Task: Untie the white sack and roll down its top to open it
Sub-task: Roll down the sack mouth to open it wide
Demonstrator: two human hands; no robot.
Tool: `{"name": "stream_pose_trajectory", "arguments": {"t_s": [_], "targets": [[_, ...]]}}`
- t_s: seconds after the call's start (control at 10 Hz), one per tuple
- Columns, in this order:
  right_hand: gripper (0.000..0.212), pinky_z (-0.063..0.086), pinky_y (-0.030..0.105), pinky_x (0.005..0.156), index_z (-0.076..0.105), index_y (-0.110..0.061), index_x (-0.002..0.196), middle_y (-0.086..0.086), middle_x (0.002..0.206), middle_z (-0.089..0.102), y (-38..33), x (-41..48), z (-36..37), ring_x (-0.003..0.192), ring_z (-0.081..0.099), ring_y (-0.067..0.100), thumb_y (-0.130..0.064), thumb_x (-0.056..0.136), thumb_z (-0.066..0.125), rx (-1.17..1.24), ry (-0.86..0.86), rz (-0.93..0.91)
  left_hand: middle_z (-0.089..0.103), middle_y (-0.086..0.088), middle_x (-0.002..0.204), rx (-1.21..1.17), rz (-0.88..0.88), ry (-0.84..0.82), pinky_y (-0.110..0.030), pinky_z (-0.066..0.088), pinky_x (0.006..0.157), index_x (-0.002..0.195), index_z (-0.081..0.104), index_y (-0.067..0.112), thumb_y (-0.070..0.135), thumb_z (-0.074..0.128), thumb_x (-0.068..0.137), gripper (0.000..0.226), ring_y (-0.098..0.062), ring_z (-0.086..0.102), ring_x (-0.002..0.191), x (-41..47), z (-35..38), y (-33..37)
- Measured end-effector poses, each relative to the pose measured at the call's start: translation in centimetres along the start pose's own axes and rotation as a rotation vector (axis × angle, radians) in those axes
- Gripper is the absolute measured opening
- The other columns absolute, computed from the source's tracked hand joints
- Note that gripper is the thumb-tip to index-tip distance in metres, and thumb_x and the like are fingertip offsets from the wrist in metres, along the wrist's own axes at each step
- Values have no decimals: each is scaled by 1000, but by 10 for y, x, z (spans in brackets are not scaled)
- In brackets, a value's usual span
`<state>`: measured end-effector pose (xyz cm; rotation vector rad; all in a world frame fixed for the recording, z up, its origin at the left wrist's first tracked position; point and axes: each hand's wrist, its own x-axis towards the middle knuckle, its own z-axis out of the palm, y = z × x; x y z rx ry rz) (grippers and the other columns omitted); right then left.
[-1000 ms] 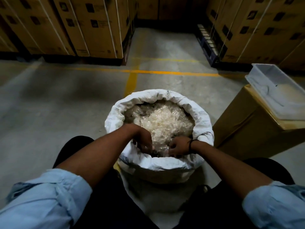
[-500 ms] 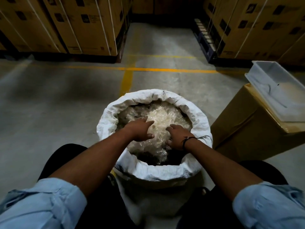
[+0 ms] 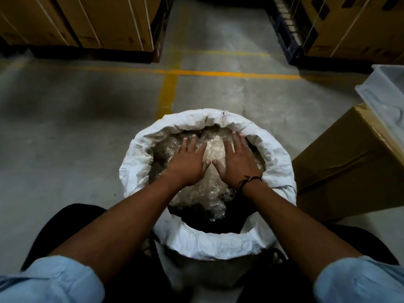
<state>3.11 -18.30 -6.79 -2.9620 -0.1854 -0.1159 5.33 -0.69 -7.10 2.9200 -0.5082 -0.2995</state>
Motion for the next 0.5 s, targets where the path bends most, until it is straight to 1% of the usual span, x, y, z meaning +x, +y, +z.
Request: {"name": "stream_pose_trajectory", "arguments": {"t_s": [0.1, 0.2, 0.3, 0.4, 0.5], "targets": [[79, 19, 53, 118, 20, -12, 152, 16, 161, 9, -2, 13, 8, 150, 1, 34, -55, 90, 44, 23, -19, 16, 6, -13, 167, -72, -8, 47, -53, 15, 122, 159, 15, 26, 49, 26, 104, 61, -39, 2, 153, 13, 7, -2], [79, 20, 53, 117, 22, -11, 151, 17, 161, 10, -1, 16, 10, 150, 3, 34, -56, 90, 43, 13, -50, 16, 12, -11, 167, -102, 6, 21, -52, 11, 123, 158, 21, 29, 55, 20, 101, 62, -38, 3, 153, 21, 8, -10], [79, 16, 51, 117, 24, -12, 151, 16, 162, 10, 1, 16, 5, 150, 2, 33, -59, 91, 43, 19, -85, 23, 15, -10, 166, -143, -33, -11, -52, 8, 123, 157, 22, 30, 58, 22, 102, 62, -41, 6, 152, 23, 4, -17], [76, 16, 52, 117, 28, -12, 150, 16, 161, 12, -6, 19, -14, 150, 5, 34, -56, 91, 47, 47, -114, 22, 20, -11, 165, -162, -88, -30, -52, 11, 122, 157, 22, 30, 61, 21, 99, 65, -43, 12, 151, 18, -9, -22], [75, 19, 53, 118, 29, -10, 149, 18, 160, 17, -23, 24, -52, 149, 9, 35, -55, 91, 46, 99, -142, 83, 23, -13, 164, -185, -120, -90, -51, 15, 122, 155, 28, 24, 63, 15, 95, 72, -41, 14, 151, 9, -43, -14]]}}
